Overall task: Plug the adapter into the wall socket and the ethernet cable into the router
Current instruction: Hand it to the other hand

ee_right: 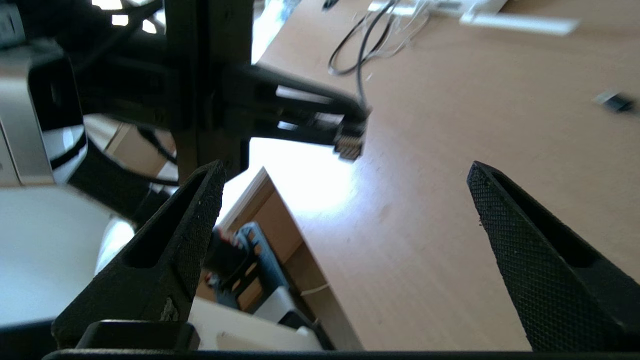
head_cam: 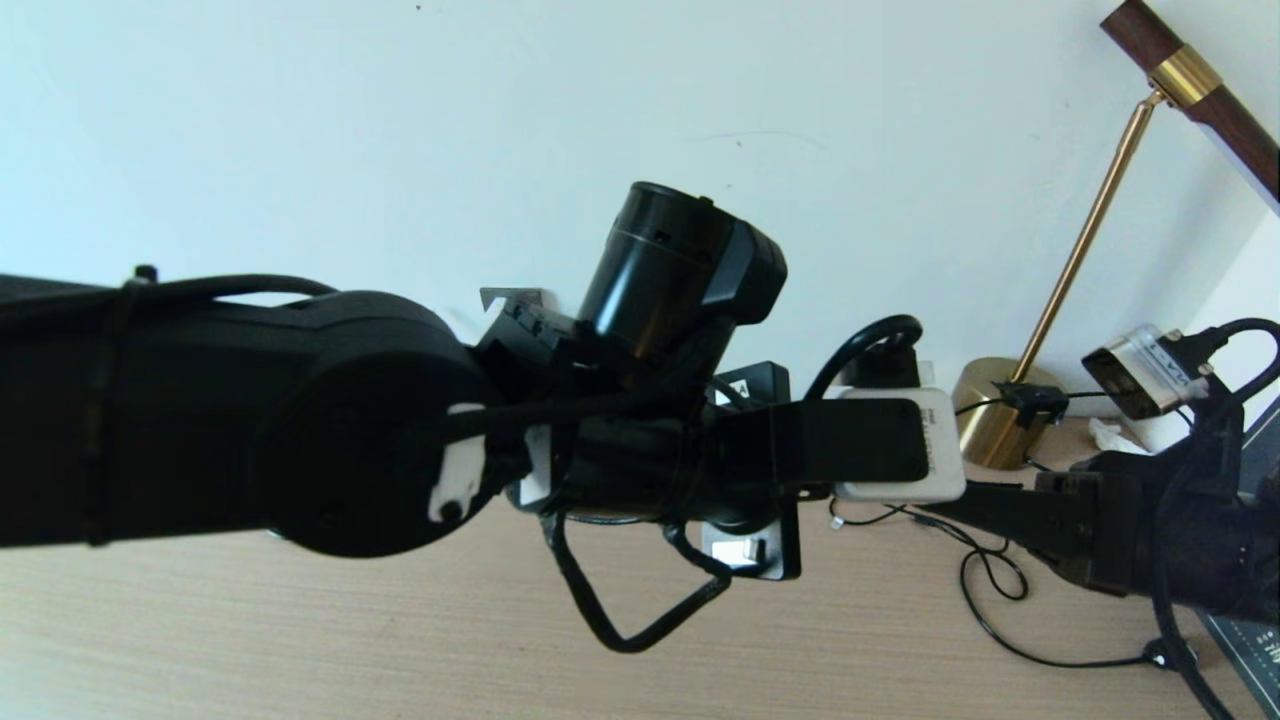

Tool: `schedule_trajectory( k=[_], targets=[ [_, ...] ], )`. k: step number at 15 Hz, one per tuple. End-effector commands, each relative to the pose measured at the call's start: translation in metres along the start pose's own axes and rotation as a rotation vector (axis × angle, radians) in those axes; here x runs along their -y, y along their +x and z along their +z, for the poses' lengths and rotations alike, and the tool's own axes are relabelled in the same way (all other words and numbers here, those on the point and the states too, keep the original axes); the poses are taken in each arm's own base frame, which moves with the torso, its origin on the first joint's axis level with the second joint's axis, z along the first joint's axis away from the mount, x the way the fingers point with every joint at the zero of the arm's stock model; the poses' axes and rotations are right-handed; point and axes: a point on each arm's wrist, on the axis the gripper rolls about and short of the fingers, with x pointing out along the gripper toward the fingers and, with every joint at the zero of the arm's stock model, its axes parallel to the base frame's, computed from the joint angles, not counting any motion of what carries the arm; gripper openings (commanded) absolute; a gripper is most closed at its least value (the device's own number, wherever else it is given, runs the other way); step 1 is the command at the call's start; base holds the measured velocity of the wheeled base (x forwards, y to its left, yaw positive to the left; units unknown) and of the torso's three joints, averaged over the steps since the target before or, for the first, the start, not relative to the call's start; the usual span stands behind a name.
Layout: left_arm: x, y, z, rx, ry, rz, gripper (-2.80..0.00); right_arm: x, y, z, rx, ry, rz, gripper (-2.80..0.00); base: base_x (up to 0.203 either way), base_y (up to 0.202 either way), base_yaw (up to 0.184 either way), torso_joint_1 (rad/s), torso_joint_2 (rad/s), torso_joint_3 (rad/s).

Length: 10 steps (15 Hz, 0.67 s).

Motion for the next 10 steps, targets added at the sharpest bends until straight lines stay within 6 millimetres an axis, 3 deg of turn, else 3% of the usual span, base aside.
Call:
schedule_trajectory(
  k=[1,10],
  targets=[
    [0.0008,-0.0040,0.0000,0.000,0.005,-0.001,-2.80,-0.0034,0.0025,-0.0054,-0.022,0.002,0.024,0.00,0.000,0.000,0.000,0.000,0.00,0.000],
    [0.0055,-0.0110,-0.0058,0.006,0.001,0.018,-2.80,-0.0021,0.0053,-0.0052,-0.029,0.008,0.024,0.00,0.000,0.000,0.000,0.000,0.00,0.000]
  ],
)
